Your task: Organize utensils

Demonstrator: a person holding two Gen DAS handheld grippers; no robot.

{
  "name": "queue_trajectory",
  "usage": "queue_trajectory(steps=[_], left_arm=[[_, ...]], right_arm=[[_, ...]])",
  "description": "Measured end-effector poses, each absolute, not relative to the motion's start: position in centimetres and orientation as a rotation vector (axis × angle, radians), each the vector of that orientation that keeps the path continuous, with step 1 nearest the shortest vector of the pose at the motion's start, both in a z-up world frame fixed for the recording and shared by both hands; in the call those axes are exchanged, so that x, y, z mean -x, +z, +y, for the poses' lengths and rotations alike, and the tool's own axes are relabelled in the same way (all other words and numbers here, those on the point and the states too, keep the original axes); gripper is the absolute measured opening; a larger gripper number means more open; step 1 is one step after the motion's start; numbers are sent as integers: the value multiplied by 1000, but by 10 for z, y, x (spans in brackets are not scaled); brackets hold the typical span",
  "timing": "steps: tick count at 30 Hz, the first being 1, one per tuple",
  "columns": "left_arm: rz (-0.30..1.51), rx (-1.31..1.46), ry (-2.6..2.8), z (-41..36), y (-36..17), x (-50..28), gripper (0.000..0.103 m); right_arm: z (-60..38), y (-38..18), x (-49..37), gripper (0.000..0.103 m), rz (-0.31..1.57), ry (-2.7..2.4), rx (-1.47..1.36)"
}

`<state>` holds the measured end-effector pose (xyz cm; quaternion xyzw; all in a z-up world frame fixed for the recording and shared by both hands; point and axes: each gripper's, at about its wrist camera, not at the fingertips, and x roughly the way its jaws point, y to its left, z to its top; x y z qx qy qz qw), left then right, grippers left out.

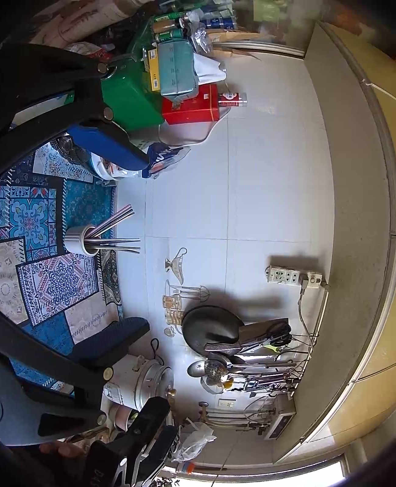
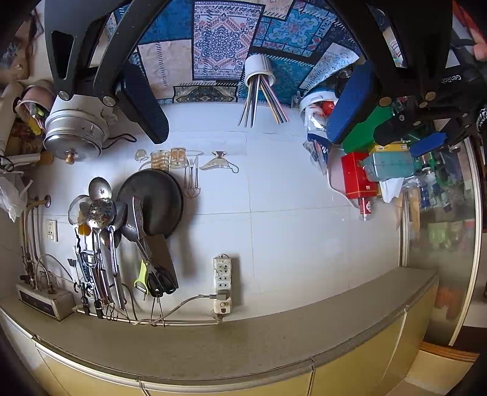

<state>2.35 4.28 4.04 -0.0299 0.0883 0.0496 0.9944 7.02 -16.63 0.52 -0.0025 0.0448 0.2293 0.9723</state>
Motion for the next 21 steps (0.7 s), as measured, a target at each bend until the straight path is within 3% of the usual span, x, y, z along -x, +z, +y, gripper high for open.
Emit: queue_trajectory(steps=[21], left_arm=[[215,112,100,56,33,-32,97]], right_arm=[[-161,5,-71,103,107,470,20]])
